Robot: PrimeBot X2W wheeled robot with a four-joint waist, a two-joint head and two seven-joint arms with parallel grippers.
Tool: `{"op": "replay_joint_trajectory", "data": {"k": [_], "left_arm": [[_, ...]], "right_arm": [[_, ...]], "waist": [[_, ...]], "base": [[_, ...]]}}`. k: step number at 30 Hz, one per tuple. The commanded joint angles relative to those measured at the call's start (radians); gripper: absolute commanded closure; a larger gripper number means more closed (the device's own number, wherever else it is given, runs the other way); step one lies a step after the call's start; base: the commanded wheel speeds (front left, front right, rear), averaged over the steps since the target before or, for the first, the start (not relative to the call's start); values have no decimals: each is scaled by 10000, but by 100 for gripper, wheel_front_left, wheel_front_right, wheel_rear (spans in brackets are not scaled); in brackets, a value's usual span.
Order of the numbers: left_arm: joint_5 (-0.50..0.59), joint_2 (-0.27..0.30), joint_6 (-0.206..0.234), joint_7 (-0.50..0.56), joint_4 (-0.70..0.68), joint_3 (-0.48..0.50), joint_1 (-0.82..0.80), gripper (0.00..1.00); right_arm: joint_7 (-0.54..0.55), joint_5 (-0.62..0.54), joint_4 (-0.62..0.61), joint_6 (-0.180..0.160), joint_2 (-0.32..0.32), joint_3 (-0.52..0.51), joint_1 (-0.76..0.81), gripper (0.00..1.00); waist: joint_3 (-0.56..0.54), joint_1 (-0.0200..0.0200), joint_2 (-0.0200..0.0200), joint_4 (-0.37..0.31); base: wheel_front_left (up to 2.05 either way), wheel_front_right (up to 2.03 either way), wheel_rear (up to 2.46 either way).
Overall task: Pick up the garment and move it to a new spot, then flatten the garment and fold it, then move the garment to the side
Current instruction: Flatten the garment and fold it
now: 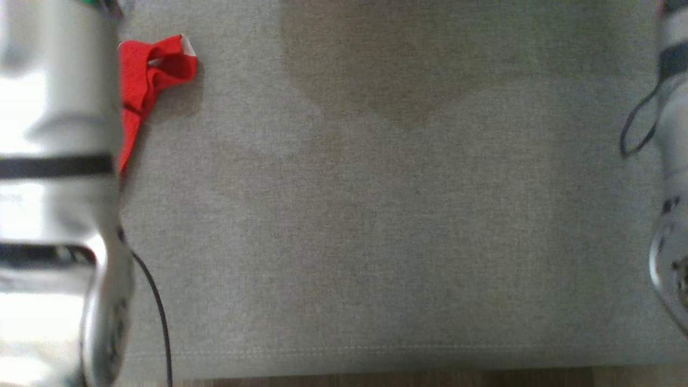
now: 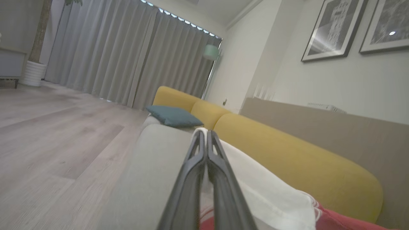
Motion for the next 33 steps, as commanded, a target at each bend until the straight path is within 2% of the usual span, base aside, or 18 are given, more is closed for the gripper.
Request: {"op": "replay_joint_trajectory", "data": {"k": [1,7,14,23,25,33], "left_arm": [[170,399,-59,-44,-267,66,197,100],[595,550,-285,-48,-60,-213,2329,100],[574,1077,-411,-50,-7,-1371,4642,100],[-860,2516,-418,699,-1551,-3402,6701,100],[-1019,2723,-418,835,-1812,-3644,6862,100],[-1971,4199,-419,1668,-3535,-4841,7814,100]], "right_arm": [[176,294,-68,35,-57,128,128,100],[881,725,874,35,-557,903,1472,100],[1934,778,1216,35,-1331,2057,3003,100],[2843,842,353,35,-2492,3910,4900,100],[2949,898,258,35,-2612,4061,5067,100],[3766,1324,-317,35,-3392,4967,5932,100]], "waist": [[-5,-1,0,41],[-395,-1,0,158],[-1327,-1,0,189],[-2256,-1,0,266],[-2319,-1,0,275],[-2769,-1,0,254]], "base": [[0,0,0],[0,0,0],[0,0,0],[0,0,0],[0,0,0],[0,0,0]]}}
